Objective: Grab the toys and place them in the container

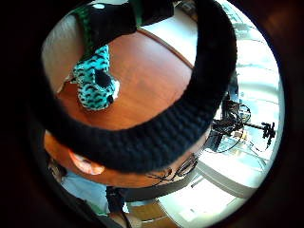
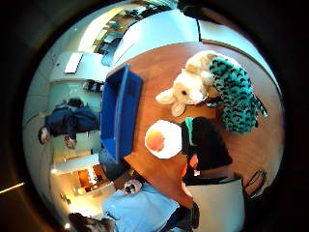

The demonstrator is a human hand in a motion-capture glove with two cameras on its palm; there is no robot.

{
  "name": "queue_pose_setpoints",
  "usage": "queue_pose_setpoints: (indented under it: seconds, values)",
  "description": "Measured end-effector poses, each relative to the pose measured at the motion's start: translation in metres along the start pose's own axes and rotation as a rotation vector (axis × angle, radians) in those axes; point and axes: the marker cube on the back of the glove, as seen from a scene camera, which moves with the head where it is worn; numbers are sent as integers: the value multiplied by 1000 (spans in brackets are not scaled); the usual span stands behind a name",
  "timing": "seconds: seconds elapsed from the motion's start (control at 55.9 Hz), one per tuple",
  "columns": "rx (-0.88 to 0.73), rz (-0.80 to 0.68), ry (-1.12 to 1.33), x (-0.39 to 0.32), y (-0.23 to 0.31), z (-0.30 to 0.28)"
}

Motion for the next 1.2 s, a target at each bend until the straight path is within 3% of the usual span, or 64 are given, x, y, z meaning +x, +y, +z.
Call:
queue_pose_setpoints:
  seconds: [0.25, 0.34, 0.411, 0.59, 0.894, 1.073, 1.199]
  values:
    - [-94, 114, 119, 16, -22, 81]
    - [-25, 84, 103, 19, -28, 104]
    - [111, 66, 45, 24, -31, 93]
    - [207, 73, -106, 16, -31, 23]
    - [235, -308, -197, -189, -38, -73]
    - [174, -523, -152, -319, -34, -73]
    - [79, -579, -103, -377, -31, -47]
